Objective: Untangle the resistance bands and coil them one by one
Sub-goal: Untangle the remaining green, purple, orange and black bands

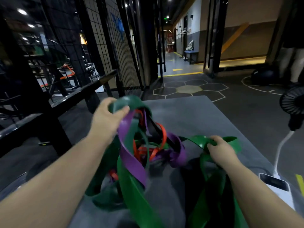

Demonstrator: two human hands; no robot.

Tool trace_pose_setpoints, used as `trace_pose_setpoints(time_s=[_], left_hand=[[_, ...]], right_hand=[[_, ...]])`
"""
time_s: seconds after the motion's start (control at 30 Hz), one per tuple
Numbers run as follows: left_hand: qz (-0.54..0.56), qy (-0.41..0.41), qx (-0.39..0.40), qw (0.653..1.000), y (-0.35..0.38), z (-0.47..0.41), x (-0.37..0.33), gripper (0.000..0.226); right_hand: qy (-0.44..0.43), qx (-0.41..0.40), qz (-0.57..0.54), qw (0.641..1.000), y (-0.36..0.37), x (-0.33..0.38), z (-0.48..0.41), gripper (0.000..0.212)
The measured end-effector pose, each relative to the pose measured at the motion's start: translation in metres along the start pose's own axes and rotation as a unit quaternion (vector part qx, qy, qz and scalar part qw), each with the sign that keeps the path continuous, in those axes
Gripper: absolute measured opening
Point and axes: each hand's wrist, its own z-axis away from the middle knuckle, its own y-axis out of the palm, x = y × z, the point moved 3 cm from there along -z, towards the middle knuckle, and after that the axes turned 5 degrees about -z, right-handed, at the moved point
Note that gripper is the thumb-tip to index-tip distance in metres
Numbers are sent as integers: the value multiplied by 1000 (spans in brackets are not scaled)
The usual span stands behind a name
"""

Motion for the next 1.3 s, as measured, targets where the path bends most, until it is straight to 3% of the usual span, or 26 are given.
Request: trace_pose_setpoints(time_s=[0.07,0.13,0.23,0.3,0.33,0.4,0.47,0.57,0.63,0.73,0.83,0.97,1.07,1.1,1.17,1.23,1.3], left_hand=[[140,6,-37,989,-15,-13,-12,20],[192,7,-65,979,-25,-22,-10,18],[248,-86,-101,960,-32,-26,29,17],[138,-171,-72,973,-35,-22,72,25],[35,-204,-19,978,-35,-17,93,37],[-207,-239,85,945,-33,-2,124,68],[-347,-202,87,912,-30,11,131,82],[-356,-85,15,931,-24,29,120,92],[-364,-53,-28,930,-27,38,122,94],[-372,-33,-36,927,-35,45,136,68],[-427,-24,-18,904,-39,45,139,56],[-291,-34,-158,943,-56,26,112,45],[-78,-61,-211,973,-75,-3,101,41],[37,-65,-227,971,-79,-13,95,38],[235,-95,-263,931,-87,-29,83,32],[257,-127,-243,927,-96,-47,84,35],[68,-194,-136,969,-101,-59,107,39]], right_hand=[[1,-10,-6,1000,-4,-1,-2,37],[0,-19,-11,1000,-7,0,-4,37],[-4,-22,-11,1000,-7,1,-4,36],[-4,-17,2,1000,-5,0,-3,34],[-2,-14,9,1000,-5,-1,-2,33],[1,-9,19,1000,-5,-3,-2,32],[4,-6,31,999,-8,-4,-1,31],[6,9,60,998,-11,-3,-1,33],[6,25,87,996,-11,-2,1,35],[-2,41,132,990,-5,1,5,42],[-17,38,173,984,1,4,10,38],[-31,40,225,973,10,1,14,30],[-17,12,210,977,3,-4,13,31],[-12,-8,199,980,-2,-5,10,33],[-6,-44,183,982,-13,-8,5,39],[-6,-62,176,982,-19,-10,0,41],[-4,-52,178,983,-16,-10,-2,42]])
